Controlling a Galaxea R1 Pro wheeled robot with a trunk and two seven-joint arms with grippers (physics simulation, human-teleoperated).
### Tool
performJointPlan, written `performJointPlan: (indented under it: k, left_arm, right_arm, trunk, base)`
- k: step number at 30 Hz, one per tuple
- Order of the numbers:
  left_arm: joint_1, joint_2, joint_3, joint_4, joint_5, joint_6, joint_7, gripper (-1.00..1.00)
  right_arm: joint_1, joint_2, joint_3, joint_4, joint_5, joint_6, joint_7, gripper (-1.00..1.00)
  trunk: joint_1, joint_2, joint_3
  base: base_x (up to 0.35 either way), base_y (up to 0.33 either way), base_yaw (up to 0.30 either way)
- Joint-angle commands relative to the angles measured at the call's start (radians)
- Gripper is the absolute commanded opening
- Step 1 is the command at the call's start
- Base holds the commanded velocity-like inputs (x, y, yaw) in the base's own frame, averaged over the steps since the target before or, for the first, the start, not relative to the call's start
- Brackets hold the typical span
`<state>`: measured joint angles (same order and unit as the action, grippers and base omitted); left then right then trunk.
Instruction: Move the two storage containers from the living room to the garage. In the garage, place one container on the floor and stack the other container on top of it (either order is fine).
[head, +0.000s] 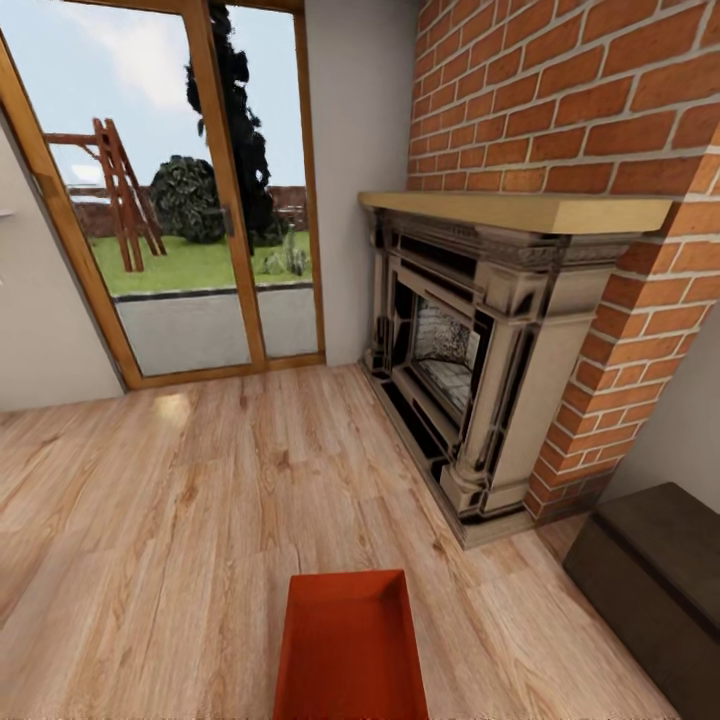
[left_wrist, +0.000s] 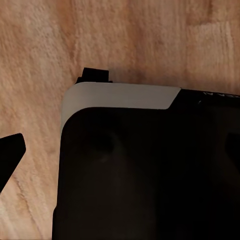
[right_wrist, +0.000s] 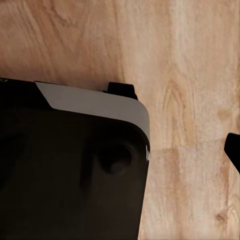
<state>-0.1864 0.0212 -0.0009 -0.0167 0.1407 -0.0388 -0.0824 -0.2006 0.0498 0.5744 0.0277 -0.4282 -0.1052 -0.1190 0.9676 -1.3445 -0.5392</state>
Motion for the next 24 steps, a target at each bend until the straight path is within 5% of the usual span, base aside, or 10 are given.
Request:
performJointPlan:
  k: [1, 24]
  left_arm:
    - [0.0, 0.0, -0.001, 0.001, 0.01, -0.003, -0.005, 1.0]
    - [-0.001, 0.0, -0.001, 0.001, 0.01, -0.003, -0.005, 1.0]
  right_arm:
    - [-0.001, 0.001, 0.008, 0.003, -0.009, -0.005, -0.001, 1.0]
    - [-0.001, 0.001, 0.008, 0.003, -0.009, -0.005, -0.001, 1.0]
  trunk:
    - [0.0, -0.001, -0.003]
    - [0.0, -0.001, -0.04]
  base:
    - [0.0, 0.0, 0.0]
    - [0.0, 0.0, 0.0]
